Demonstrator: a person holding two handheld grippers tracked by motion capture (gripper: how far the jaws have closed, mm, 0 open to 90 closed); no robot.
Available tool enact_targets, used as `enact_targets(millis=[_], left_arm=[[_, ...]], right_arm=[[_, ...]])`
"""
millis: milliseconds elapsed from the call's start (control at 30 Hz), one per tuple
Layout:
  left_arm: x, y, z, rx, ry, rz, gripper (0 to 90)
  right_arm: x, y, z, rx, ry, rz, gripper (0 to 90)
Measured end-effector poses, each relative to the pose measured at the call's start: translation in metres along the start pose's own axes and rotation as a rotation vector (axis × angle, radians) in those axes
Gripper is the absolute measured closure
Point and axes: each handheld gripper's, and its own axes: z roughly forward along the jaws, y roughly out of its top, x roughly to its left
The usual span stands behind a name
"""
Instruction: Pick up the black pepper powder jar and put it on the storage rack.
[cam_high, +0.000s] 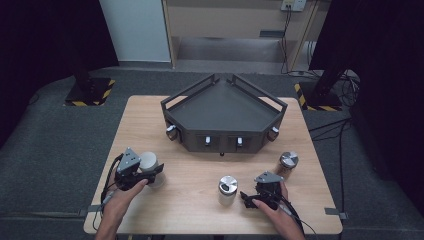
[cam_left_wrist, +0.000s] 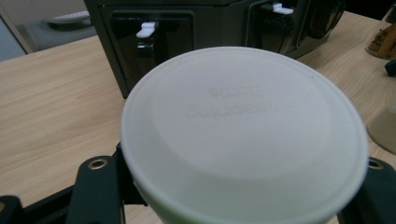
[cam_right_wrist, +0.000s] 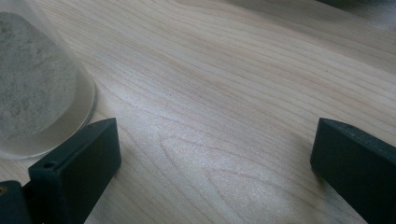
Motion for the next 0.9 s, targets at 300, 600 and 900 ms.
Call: enact_targets(millis=[300, 600, 900], left_arm=[[0.006, 0.015, 0.006, 0.005, -0.049, 0.052, 33.1], [0.012, 0.027, 0.013, 0.010, -0.102, 0.093, 33.1], [0.016, 0.043, 0.020, -0.005, -0.157, 0.121, 33.1]], right_arm=[[0.000, 0.000, 0.000, 0.000, 0.000, 0.000, 1.7], [0.000, 0.000, 0.000, 0.000, 0.000, 0.000, 1.6], [0.000, 0.000, 0.000, 0.000, 0.000, 0.000, 1.6]])
